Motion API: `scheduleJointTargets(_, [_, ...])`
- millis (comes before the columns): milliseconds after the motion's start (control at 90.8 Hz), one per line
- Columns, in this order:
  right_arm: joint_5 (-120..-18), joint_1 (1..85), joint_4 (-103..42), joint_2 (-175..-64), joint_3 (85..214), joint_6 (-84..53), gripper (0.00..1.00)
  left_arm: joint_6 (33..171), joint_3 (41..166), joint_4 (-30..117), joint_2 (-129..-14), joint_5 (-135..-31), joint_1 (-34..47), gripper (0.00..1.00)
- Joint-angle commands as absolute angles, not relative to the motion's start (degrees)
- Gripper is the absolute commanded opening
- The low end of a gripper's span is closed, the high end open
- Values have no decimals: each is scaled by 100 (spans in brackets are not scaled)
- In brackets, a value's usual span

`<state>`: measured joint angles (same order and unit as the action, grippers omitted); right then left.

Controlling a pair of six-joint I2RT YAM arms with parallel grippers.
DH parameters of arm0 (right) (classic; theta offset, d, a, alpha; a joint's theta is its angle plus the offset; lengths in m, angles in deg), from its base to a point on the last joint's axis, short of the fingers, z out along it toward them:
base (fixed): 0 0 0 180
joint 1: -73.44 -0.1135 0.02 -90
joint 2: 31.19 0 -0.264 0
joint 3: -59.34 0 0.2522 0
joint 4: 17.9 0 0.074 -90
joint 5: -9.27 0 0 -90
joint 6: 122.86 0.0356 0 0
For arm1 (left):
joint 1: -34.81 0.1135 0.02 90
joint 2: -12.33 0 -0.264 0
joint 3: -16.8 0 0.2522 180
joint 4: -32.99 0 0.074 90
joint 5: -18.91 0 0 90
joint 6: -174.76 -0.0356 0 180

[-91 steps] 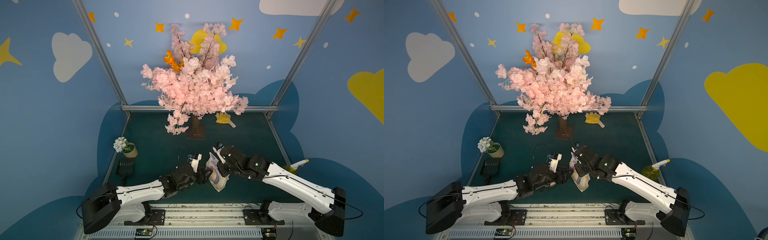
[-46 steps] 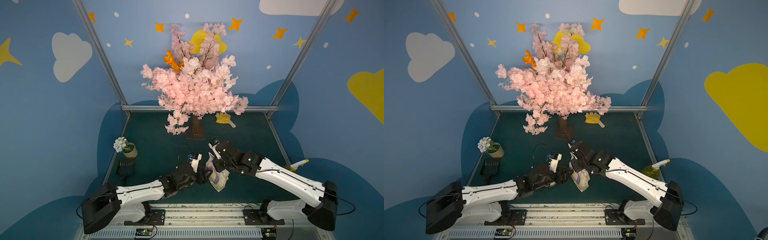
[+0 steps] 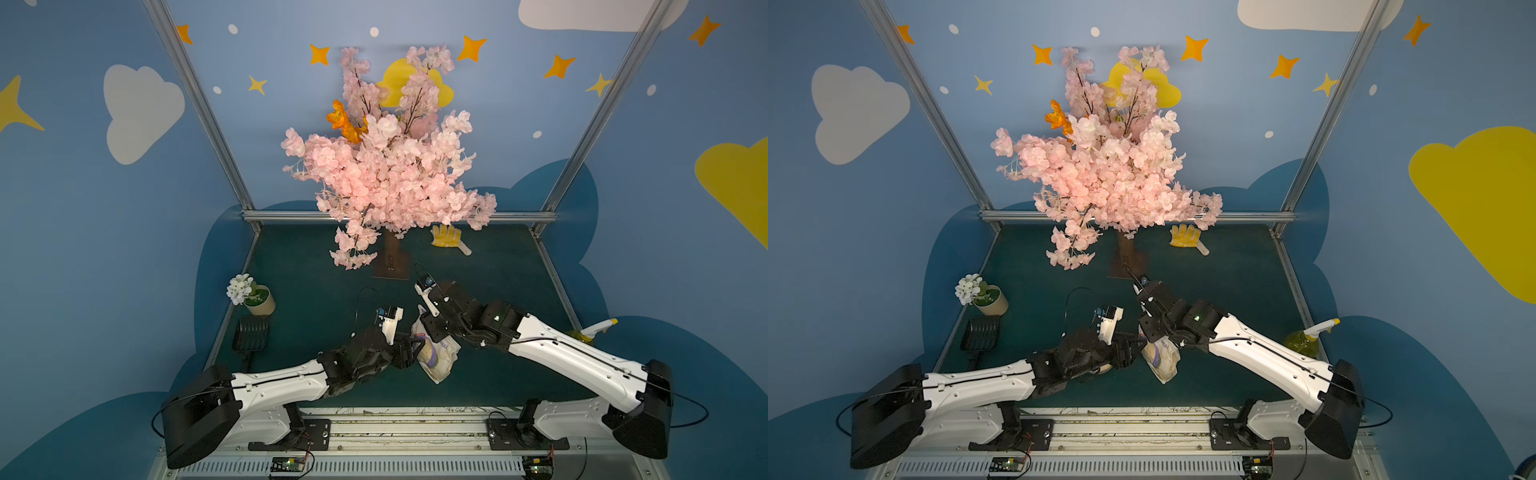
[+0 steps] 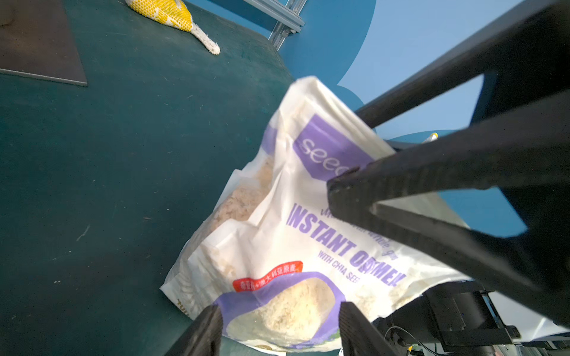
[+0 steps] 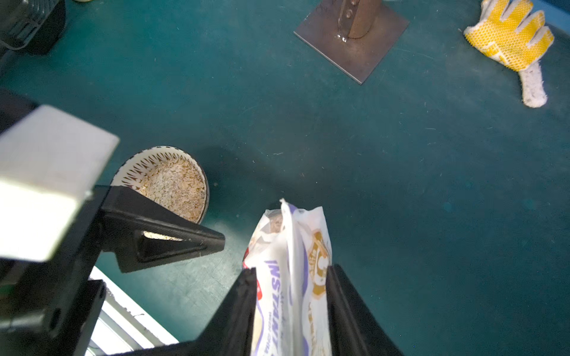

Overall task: Pour the oats into the breakfast bowl
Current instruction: Close the oats bag at the center of the board.

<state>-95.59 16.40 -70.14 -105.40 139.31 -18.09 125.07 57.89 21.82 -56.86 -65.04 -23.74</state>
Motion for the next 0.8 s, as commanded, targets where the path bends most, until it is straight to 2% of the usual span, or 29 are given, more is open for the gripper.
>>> scheduleJointTargets(0, [-9652, 1656, -6732, -10633, 14007, -2000, 39, 12481, 5906, 2142, -5573, -6467, -2382, 64])
scheduleJointTargets(77, [-9581, 1658, -6660, -10766, 14069, -2151, 35, 12476, 5904, 2157, -5578, -6458, -2382, 64])
scheduleJointTargets(143, [-9597, 1657, -6657, -10887, 14156, -2229, 28, 12475, 5910, 2158, -5590, -6450, -2382, 64])
scheduleJointTargets(253, [-9647, 1665, -6712, -11113, 14292, -2344, 11, 12483, 5917, 2154, -5598, -6465, -2382, 64])
scheduleJointTargets(286, [-9647, 1666, -6776, -11172, 14350, -2335, 0, 12484, 5924, 2154, -5598, -6467, -2382, 64])
scheduleJointTargets(419, [-9692, 1623, -7024, -11233, 14517, -2293, 0, 12479, 5917, 2162, -5583, -6460, -2381, 64])
scheduleJointTargets(485, [-9958, 1555, -6951, -11089, 14446, -2192, 0, 12484, 5916, 2172, -5576, -6451, -2386, 64])
scheduleJointTargets(705, [-9909, 1552, -6918, -10653, 14270, -2024, 0, 12483, 5904, 2199, -5532, -6446, -2383, 63])
scheduleJointTargets(749, [-9871, 1552, -6939, -10560, 14189, -2020, 16, 12477, 5906, 2210, -5526, -6449, -2386, 63])
scheduleJointTargets(793, [-9807, 1549, -6942, -10466, 14094, -2073, 23, 12479, 5904, 2215, -5523, -6448, -2382, 63])
